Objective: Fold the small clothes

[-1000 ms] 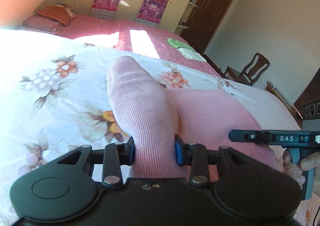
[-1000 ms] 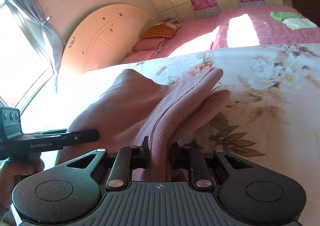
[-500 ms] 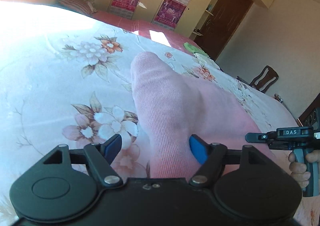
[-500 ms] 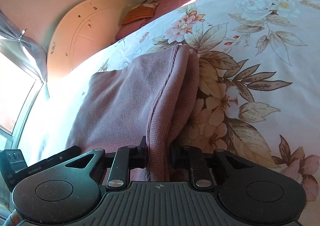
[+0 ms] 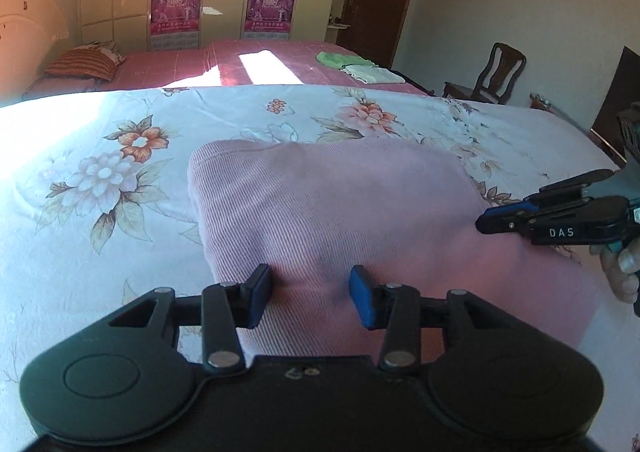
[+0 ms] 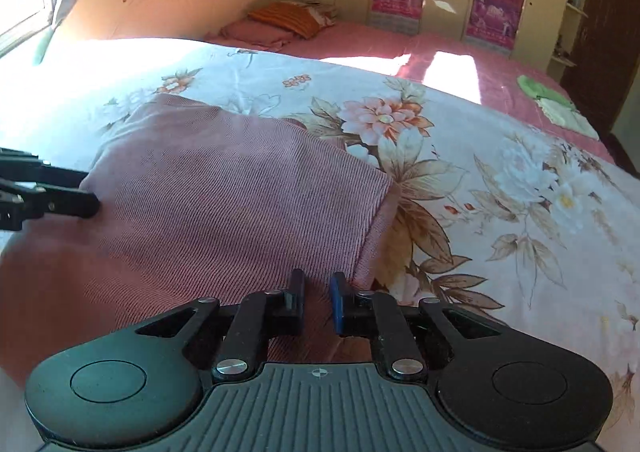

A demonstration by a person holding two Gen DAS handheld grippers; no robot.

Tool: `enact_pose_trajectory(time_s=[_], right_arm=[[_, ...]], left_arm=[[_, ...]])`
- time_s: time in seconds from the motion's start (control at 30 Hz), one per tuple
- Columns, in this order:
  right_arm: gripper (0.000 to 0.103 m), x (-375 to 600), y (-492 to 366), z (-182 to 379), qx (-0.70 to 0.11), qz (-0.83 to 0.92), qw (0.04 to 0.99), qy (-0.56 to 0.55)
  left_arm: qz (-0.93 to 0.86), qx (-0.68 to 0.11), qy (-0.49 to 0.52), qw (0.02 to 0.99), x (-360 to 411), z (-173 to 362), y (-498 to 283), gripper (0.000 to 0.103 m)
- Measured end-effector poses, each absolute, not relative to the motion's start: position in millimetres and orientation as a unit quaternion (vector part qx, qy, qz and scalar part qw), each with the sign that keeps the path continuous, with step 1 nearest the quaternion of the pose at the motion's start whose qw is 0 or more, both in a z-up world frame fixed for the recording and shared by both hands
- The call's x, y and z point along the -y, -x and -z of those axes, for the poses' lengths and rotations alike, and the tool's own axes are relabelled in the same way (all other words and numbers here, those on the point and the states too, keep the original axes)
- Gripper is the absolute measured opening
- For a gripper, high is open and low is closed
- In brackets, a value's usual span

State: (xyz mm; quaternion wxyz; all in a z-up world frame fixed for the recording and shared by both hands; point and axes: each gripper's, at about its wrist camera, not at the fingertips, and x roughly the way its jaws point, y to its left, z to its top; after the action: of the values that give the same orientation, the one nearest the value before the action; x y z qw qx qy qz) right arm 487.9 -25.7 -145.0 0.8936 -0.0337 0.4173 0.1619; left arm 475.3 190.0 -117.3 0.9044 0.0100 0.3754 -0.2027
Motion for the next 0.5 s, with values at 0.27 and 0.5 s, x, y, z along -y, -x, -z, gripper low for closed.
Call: enact_pose_trajectory(time_s=[0.27, 0.5], right_arm=[[0.012, 32, -424, 99, -0.376, -0.187, 0.907, 0.040], [0.011, 23, -391, 134, -0.420, -0.189, 0.882, 0.095]], left_arm=[[0.194, -0.344, -0.024, 0.918, -195, 93, -412, 0.040], [0.154, -0.366, -0.020, 0.918, -196, 116, -384, 0.046]])
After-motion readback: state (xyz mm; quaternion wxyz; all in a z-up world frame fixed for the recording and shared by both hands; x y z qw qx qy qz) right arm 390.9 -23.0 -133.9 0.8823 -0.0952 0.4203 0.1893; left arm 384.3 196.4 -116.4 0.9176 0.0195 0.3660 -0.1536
